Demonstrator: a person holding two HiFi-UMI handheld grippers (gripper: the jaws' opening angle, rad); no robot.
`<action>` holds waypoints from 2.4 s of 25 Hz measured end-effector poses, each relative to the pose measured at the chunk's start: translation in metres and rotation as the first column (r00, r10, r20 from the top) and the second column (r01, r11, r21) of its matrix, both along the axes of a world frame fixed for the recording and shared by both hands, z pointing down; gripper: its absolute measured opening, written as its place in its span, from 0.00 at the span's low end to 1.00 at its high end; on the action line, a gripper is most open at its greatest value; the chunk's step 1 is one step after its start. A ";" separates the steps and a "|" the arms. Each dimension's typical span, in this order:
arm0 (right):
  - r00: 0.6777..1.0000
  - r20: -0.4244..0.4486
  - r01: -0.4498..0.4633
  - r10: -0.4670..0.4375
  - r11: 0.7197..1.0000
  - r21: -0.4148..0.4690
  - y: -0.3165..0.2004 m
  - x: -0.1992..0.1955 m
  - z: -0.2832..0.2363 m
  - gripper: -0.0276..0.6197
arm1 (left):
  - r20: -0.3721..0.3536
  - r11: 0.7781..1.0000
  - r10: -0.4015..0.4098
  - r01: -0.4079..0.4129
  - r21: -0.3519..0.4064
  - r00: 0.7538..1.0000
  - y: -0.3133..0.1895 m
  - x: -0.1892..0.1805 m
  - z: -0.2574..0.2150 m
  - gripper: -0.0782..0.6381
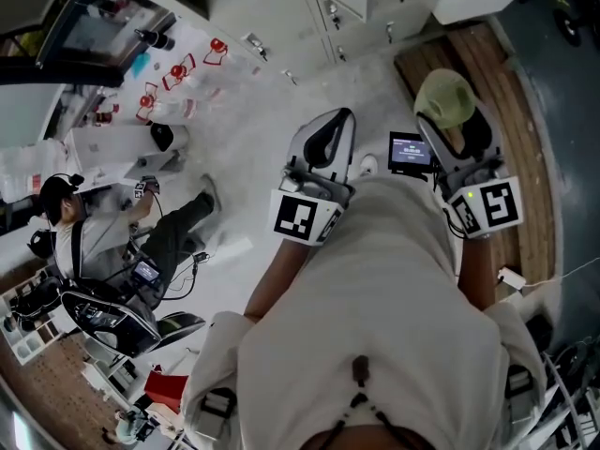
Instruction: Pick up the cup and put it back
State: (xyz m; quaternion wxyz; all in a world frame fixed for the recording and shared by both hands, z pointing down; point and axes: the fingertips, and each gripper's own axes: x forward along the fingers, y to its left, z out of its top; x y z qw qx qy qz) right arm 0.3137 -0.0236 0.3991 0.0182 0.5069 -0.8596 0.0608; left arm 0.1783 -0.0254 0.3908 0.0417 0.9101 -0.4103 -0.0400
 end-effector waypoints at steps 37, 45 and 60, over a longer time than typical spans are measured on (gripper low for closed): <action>0.987 -0.025 0.157 -0.158 0.987 -0.042 -0.019 -0.052 0.019 0.56 | -0.034 0.993 -0.116 0.115 -0.023 0.993 -0.016 -0.038 0.009 0.12; 0.986 -0.038 0.158 -0.160 0.986 -0.052 -0.055 -0.077 0.019 0.56 | -0.043 0.993 -0.111 0.110 -0.033 0.993 -0.056 -0.059 0.009 0.12; 0.974 -0.042 0.221 -0.224 0.973 -0.063 -0.155 -0.184 0.005 0.56 | -0.055 0.993 -0.117 0.118 0.010 0.992 -0.171 -0.142 -0.009 0.12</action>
